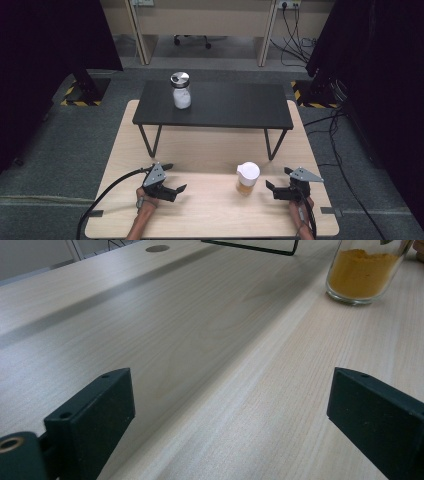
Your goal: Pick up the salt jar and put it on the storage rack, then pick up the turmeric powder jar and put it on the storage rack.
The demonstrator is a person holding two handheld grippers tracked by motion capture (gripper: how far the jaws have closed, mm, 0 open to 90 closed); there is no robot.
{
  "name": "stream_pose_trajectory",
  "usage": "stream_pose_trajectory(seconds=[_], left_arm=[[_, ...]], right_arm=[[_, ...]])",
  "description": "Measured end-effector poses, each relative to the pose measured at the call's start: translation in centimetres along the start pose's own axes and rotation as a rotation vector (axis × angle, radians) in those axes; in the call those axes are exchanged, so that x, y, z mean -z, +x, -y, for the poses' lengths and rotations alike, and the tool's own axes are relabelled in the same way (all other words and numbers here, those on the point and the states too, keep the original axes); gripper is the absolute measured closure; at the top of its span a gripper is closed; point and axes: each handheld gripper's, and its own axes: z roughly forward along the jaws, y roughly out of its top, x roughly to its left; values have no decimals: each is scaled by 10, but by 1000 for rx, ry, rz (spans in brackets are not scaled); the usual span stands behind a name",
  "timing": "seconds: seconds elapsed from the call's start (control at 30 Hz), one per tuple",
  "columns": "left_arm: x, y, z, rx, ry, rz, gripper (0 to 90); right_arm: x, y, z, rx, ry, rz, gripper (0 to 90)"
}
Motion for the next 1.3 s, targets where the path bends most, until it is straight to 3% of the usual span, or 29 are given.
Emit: stream_pose_trajectory(seconds=[0.93, 1.3], left_arm=[[0, 0, 0, 0, -1, 0, 42], [0, 0, 0, 2, 0, 1, 42]], right_arm=[[0, 0, 0, -8, -3, 3, 14], [4, -1, 9, -9, -53, -8, 16]])
